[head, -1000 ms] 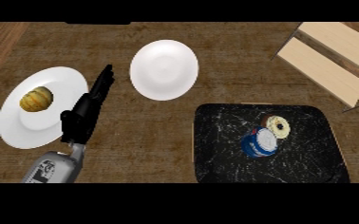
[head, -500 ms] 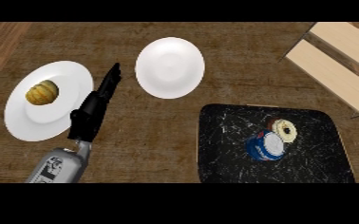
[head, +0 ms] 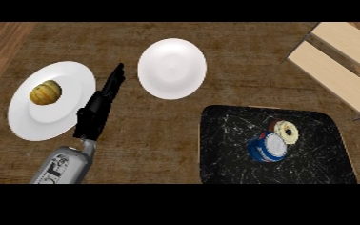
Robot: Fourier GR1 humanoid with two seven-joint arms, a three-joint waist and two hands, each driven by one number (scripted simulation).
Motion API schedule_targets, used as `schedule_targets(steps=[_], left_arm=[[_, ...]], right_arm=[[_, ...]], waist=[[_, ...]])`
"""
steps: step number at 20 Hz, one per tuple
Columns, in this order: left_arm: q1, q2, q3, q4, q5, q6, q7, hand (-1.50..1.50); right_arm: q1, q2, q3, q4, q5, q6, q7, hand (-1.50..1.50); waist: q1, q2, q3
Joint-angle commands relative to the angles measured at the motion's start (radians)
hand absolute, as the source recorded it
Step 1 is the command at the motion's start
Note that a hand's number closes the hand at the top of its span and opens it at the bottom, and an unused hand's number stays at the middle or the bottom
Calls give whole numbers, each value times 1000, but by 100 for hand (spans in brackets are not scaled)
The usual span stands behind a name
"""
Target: Pick the can from the tray and place it in the tiered shelf
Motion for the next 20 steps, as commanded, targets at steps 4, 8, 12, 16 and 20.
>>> schedule_targets(steps=[4,8,12,16,20], left_arm=[[-34,33,45,23,25,-42,20,0],[-12,-12,14,26,0,-13,3,0],[8,-17,22,24,-4,-5,-2,0],[-7,-33,14,32,-13,-3,6,0],[29,-20,26,34,-7,-20,-22,0]], right_arm=[[-210,18,3,-64,167,149,344,-150],[-283,95,36,5,210,194,359,-150],[-354,203,71,57,292,263,360,-150],[-412,337,119,121,393,316,360,-150],[-471,453,109,215,483,367,360,-150]], waist=[[-4,-6,1],[-12,-8,1],[-19,-13,4],[-26,-13,4],[-24,-15,5]])
